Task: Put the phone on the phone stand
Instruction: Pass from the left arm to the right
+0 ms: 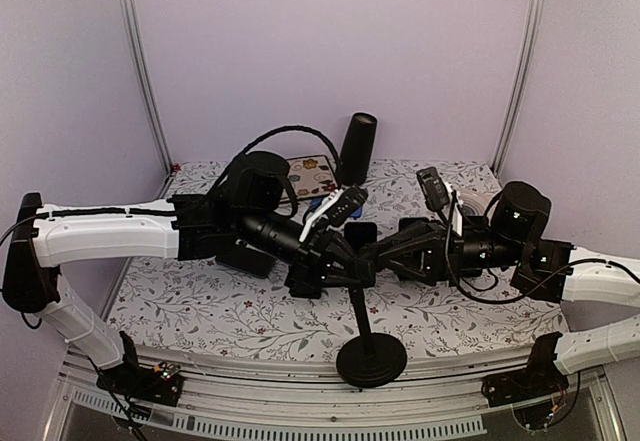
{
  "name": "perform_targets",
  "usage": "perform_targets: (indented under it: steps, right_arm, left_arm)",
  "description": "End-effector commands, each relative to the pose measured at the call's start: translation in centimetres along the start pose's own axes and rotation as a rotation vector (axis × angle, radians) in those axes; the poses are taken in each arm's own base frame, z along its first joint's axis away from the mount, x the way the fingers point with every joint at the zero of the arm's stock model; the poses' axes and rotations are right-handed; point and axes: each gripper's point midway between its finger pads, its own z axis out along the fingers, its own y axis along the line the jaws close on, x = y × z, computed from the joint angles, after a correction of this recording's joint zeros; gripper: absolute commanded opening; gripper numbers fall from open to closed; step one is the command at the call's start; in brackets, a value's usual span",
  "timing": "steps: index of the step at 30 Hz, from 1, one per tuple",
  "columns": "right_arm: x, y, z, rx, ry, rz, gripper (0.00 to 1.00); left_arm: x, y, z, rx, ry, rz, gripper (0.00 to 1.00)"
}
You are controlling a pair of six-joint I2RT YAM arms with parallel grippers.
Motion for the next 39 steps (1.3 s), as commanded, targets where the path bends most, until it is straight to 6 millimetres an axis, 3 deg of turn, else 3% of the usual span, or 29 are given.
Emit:
perform_targets:
  steps: [1,19,31,39]
  right_arm:
    - [-0.7,1.2,-0.2,-0.047,-0.033,0.003,0.40]
    - [-1.1,1.7,-1.0,-0.042,-0.061,0.007,0.04]
    - [-2.2,0.8,-2.1,0.059,-0.131,-0.010,0.02]
    - [-2.3,-0.6,-2.8,0.149,-0.166,-0.005,0.02]
  left_arm:
    - [-1.8,-1.7,-0.2,0.042,-0.051,0.072,0.00]
    - [-1.6,-1.1,0.2,0.036,-0.044,0.065,0.00]
    - [-1.4,0.5,-0.1,-0.066,-0.047,0.053,0.33]
    - [-1.4,1.6,-1.2,-0.162,-0.073,0.047,0.43]
